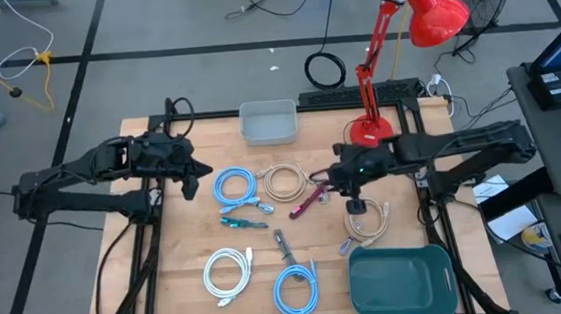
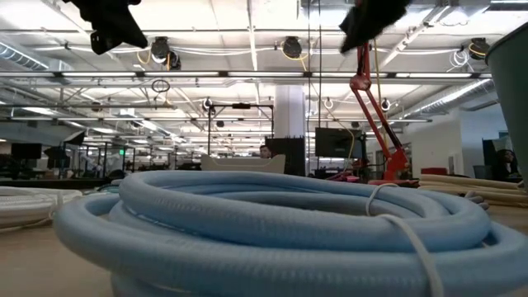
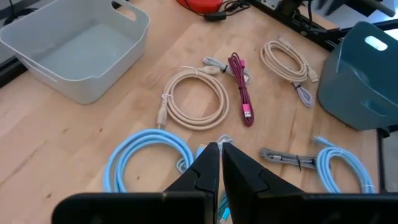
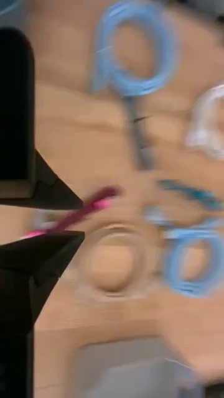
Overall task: Pick & Place USB Port
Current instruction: Put the brown hdmi cable into the blue bin
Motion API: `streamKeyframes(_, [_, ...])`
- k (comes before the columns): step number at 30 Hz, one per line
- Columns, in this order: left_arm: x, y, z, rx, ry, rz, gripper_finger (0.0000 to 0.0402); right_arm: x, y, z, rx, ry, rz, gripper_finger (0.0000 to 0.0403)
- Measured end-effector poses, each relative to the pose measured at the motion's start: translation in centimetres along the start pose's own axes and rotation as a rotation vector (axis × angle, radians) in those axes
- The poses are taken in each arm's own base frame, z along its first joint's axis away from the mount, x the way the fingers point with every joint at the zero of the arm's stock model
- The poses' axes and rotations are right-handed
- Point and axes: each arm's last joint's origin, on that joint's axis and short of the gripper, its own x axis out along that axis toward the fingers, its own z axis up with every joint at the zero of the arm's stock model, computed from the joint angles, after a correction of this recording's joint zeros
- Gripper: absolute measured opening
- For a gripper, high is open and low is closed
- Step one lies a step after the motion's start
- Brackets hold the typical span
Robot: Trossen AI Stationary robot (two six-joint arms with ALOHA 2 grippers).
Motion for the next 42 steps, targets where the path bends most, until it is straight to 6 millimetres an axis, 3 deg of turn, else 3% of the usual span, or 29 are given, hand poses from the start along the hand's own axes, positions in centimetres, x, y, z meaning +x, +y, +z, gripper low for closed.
streamKeyframes(8, [0.0, 0.0, 0.0, -0.007, 0.0, -0.001, 0.0021, 0.8, 0.8, -1.9, -0.026, 0.238, 0.011, 0.0134])
streamKeyframes(16, [0.0, 0.0, 0.0, -0.006, 0.001, -0.001, 0.0021, 1.2, 0.9, -3.9, 0.042, 0.397, -0.024, 0.0168])
streamKeyframes(31, [0.0, -0.3, -0.1, -0.005, 0.007, -0.014, 0.0021, 7.3, 1.8, -10.6, 0.077, 0.411, 0.003, 0.0178])
streamKeyframes(42, [0.0, -0.3, -0.1, -0.02, 0.01, -0.02, 0.0021, 8.6, 2.1, -13.4, 0.096, 0.448, -0.002, 0.0178])
